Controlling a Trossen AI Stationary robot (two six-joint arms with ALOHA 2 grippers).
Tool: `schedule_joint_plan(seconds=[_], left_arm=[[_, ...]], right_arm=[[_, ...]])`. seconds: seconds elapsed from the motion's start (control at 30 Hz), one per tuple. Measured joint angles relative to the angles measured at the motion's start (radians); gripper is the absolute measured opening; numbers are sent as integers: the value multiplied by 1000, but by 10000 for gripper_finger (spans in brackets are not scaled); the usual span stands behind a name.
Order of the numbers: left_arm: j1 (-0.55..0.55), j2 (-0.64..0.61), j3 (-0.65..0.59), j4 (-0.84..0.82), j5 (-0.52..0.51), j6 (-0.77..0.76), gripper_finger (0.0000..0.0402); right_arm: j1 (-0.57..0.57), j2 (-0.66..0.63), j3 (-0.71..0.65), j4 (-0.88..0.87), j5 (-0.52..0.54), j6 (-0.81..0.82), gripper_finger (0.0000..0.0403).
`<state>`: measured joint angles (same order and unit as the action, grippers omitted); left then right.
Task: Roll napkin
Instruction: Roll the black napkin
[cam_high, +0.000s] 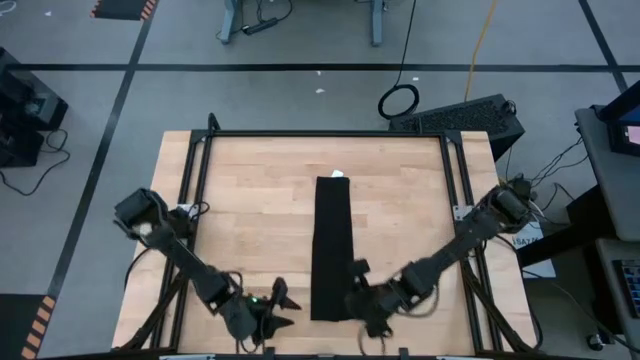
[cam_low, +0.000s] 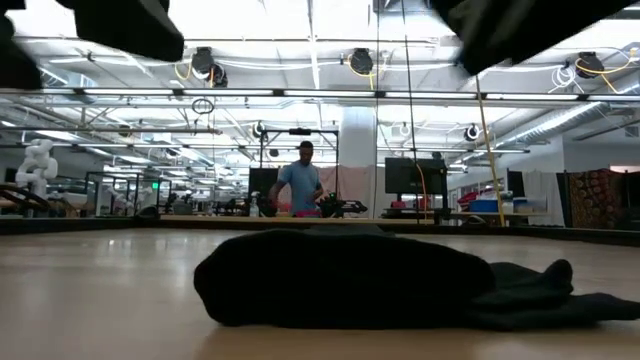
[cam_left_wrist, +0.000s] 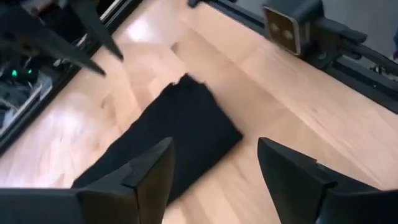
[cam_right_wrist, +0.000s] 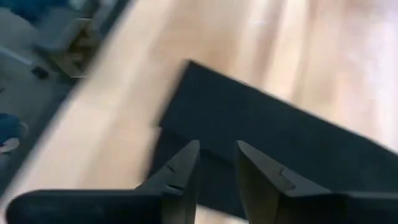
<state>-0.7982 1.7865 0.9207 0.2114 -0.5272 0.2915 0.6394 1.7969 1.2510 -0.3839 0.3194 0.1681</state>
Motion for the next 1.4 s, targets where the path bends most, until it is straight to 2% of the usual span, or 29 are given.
schedule_joint_plan(seconds=[0.23, 0.37, 0.47, 0.63, 0.83, 1.03, 1.4], left_arm=[[17, 170, 156, -15, -1, 91, 217], [59, 231, 218, -40, -1, 110, 209], [90, 257, 256, -128, 27, 109, 207], [96, 263, 300, -233, 64, 108, 207], [75, 261, 371, -316, 55, 106, 207], [87, 262, 377, -442, 52, 82, 207], [115, 273, 377, -461, 80, 189, 207]], right_arm=[[148, 2, 0, 14, 146, 67, 123], [196, 2, 0, 6, 182, 111, 131], [218, 2, 0, 6, 187, 148, 132], [252, 2, 0, 0, 188, 164, 132], [272, 2, 0, -57, 193, 164, 132], [272, 11, -1, -57, 209, 124, 132], [271, 100, -23, 25, 233, 96, 132]])
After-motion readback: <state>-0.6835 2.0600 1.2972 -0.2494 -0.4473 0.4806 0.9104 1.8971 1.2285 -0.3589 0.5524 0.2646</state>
